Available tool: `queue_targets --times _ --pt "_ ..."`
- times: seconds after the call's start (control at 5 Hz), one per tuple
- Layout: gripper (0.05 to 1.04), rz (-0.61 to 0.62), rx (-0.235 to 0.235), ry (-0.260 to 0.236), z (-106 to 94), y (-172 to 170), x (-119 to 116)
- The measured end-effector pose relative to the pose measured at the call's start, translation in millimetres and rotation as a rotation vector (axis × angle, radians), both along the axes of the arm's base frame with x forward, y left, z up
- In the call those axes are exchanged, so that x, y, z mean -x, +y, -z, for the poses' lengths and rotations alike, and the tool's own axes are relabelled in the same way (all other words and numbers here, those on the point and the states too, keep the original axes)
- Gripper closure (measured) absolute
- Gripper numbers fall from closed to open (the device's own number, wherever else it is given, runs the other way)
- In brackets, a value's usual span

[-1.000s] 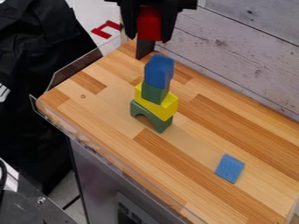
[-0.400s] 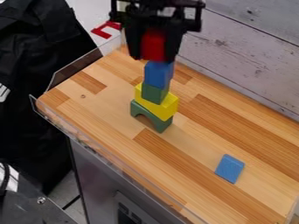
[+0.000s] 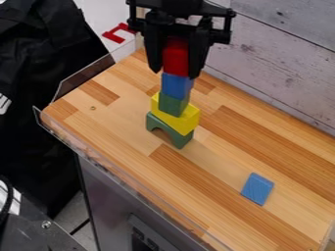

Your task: Put the red block on top of the arch.

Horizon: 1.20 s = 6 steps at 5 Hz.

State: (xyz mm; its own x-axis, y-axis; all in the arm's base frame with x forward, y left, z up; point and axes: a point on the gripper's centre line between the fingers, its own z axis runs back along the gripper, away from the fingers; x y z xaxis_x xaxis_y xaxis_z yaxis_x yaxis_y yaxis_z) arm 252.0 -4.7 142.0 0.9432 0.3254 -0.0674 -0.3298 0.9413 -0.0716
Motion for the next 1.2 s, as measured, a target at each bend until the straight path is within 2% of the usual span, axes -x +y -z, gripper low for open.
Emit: queue_targets --times 0.4,0.6,1.0,1.2 --pt "0.500 -0.003 -0.005 0.000 6.9 2.5 -4.8" --pt "0.500 -0.008 -0.017 0.015 17.3 4.7 -10.1" --pt "0.500 -0.025 -0.035 0.014 17.5 9.4 -16.0" --pt "0.428 -0.028 -0.043 0.014 17.2 10.6 -16.1"
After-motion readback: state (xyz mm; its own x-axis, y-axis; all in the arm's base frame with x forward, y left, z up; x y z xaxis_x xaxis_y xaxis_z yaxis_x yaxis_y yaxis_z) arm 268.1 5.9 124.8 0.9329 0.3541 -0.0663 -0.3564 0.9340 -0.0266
